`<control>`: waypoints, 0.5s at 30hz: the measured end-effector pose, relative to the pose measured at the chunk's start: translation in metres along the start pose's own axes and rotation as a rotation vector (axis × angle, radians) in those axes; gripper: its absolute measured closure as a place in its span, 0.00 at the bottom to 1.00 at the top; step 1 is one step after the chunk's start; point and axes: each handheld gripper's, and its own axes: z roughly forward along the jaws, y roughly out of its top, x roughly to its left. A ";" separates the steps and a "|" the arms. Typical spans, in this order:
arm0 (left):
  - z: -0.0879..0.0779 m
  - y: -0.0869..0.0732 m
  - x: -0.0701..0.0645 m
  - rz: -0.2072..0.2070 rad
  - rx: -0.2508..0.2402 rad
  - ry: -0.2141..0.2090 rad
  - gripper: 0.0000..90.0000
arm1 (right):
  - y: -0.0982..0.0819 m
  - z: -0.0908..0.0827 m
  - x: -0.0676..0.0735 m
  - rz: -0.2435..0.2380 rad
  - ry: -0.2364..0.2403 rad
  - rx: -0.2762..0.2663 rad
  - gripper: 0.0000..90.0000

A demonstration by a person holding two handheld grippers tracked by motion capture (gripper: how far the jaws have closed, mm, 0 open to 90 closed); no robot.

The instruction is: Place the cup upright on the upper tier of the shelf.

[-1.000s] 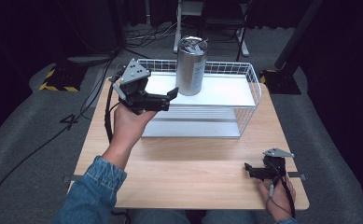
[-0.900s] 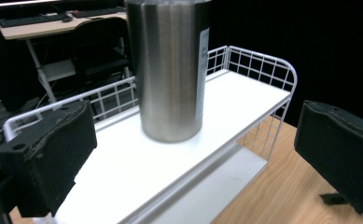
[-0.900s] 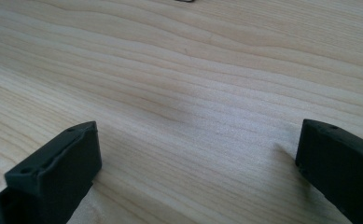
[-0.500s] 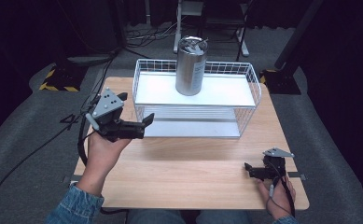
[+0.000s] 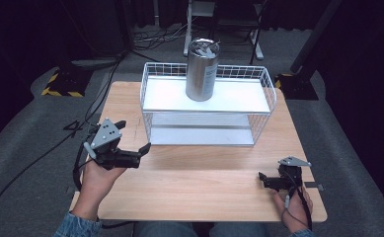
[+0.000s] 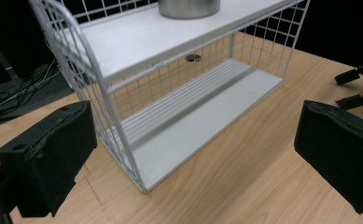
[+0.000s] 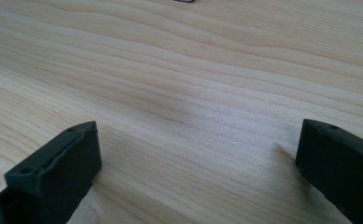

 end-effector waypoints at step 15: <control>0.021 -0.087 0.011 -0.071 0.149 0.057 0.02 | 0.000 0.000 0.000 0.000 -0.001 -0.001 0.00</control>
